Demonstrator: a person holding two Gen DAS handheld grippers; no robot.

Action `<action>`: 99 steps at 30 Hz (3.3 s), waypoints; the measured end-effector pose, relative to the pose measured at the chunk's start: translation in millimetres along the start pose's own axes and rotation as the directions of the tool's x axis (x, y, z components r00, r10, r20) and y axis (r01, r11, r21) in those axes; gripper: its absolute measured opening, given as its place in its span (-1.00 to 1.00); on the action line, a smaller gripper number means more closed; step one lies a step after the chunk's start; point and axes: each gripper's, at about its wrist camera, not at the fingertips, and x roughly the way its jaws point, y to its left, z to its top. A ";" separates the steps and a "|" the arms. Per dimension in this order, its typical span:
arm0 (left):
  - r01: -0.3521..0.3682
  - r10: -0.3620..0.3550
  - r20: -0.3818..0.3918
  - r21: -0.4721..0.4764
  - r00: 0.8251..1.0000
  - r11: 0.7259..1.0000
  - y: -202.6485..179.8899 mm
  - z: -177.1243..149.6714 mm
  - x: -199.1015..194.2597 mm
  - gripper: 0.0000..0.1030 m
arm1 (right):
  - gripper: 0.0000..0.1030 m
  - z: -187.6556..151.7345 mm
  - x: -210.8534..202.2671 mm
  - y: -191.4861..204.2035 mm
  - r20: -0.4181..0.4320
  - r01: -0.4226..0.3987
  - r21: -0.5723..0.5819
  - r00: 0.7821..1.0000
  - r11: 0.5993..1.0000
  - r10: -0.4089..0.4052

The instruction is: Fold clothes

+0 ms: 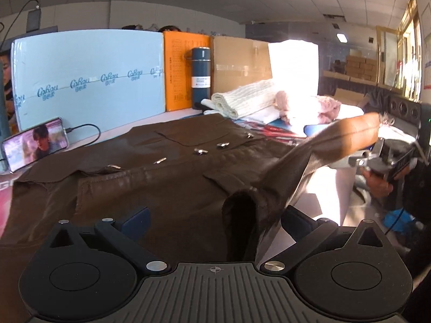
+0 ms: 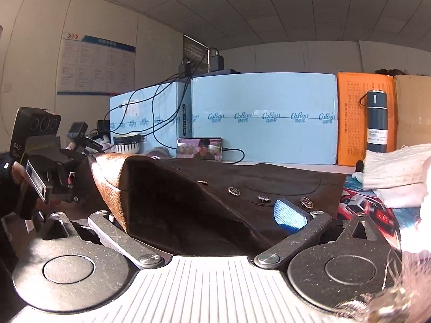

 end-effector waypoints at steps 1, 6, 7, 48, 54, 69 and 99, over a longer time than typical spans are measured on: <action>-0.023 0.023 -0.009 0.011 1.000 1.000 1.9 -2.0 -3.2 1.00 | 0.99 1.8 1.9 0.7 0.002 -0.019 -0.005 1.000 1.000 0.019; -0.136 0.137 -0.019 0.047 0.990 0.990 11.0 -7.7 -18.7 1.00 | 0.64 10.8 10.0 2.9 0.012 -0.103 -0.021 0.995 0.994 0.103; -0.154 0.155 -0.015 0.053 0.988 0.987 12.7 -8.0 -21.5 1.00 | 0.22 12.0 10.7 0.8 0.015 -0.115 -0.002 0.993 0.993 0.115; -0.225 0.258 0.092 -0.271 0.962 0.936 132.0 35.6 -5.5 -0.79 | -0.85 92.3 72.1 -63.6 0.215 0.309 -0.006 0.929 0.951 -0.301; -0.218 0.229 -0.024 -0.417 0.973 0.882 170.4 31.7 39.3 -0.76 | -0.85 91.4 141.2 -103.6 -0.005 0.364 0.051 0.931 0.930 -0.364; -0.127 0.165 0.012 -0.579 0.986 0.805 208.2 8.9 29.3 0.56 | 0.36 67.0 178.1 -179.5 -0.321 0.446 0.404 0.887 0.799 -0.333; -0.323 0.329 -0.087 -0.529 0.940 0.785 234.3 26.3 72.6 -0.60 | -0.83 53.9 158.1 -175.3 -0.284 0.672 0.291 0.741 0.681 -0.609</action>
